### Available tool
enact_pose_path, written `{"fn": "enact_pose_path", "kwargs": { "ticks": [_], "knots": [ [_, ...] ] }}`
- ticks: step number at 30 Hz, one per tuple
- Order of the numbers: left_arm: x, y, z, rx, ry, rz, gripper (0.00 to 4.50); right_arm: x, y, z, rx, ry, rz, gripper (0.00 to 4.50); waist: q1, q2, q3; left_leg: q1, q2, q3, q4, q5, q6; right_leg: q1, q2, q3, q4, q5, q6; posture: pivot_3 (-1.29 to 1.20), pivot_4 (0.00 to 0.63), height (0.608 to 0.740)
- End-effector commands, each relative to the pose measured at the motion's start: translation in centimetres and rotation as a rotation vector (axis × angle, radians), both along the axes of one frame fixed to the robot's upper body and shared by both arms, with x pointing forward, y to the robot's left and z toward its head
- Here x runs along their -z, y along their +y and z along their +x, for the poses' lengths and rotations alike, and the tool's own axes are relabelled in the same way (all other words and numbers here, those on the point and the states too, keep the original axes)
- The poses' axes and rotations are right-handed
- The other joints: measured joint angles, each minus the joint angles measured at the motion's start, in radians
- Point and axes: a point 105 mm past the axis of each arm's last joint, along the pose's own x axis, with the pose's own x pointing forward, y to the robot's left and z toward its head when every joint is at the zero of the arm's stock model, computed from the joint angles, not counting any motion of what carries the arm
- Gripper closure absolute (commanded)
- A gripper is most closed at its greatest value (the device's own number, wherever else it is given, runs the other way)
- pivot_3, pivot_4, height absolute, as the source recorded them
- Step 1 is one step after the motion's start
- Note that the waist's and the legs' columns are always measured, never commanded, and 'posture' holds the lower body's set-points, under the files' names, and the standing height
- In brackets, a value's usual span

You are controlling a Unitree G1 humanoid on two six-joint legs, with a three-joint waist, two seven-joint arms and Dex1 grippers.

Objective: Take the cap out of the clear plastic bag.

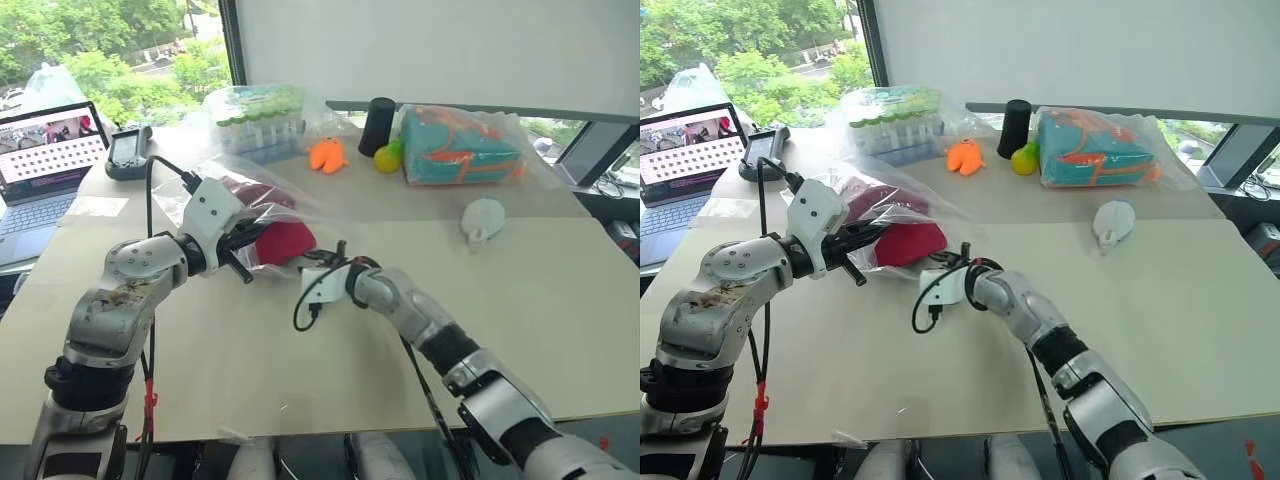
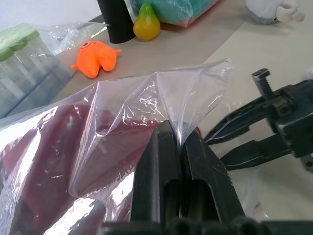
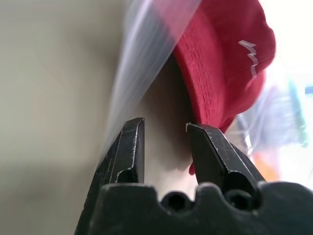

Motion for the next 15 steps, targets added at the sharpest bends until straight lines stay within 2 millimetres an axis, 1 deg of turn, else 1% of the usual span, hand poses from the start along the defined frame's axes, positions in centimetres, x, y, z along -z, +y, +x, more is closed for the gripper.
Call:
{"fn": "enact_pose_path", "kwargs": {
  "ticks": [1,8,12,15],
  "knots": [
    [-1.3,-0.2,-0.4,0.01,-0.055,-0.01,4.5,-1.1,0.5,1.2,0.048,-0.054,0.031,2.69,-0.003,0.0,0.0,0.0,0.0,0.0,0.0,0.0,0.0,0.0,0.0,0.0,0.0,0.0,0.0,0.0,0.15,0.74],
    [-1.3,-0.3,-0.4,0.01,-0.054,-0.01,4.5,-2.5,0.5,1.2,0.056,-0.083,0.122,2.69,-0.006,0.0,0.0,0.0,0.0,0.0,0.0,0.0,0.0,0.0,0.0,0.0,0.0,0.0,0.0,0.0,0.15,0.74],
    [-1.3,-0.3,-0.4,0.01,-0.051,-0.009,4.5,-3.0,-0.3,1.2,0.072,-0.097,0.14,2.69,-0.007,0.0,0.0,0.0,0.0,0.0,0.0,0.0,0.0,0.0,0.0,0.0,0.0,0.0,0.0,0.0,0.15,0.74],
    [-1.3,-0.1,-0.4,0.007,-0.047,-0.009,4.5,-3.1,-1.6,1.0,0.084,-0.099,0.132,2.69,-0.007,0.0,0.0,0.0,0.0,0.0,0.0,0.0,0.0,0.0,0.0,0.0,0.0,0.0,0.0,0.0,0.15,0.74]
  ]
}}
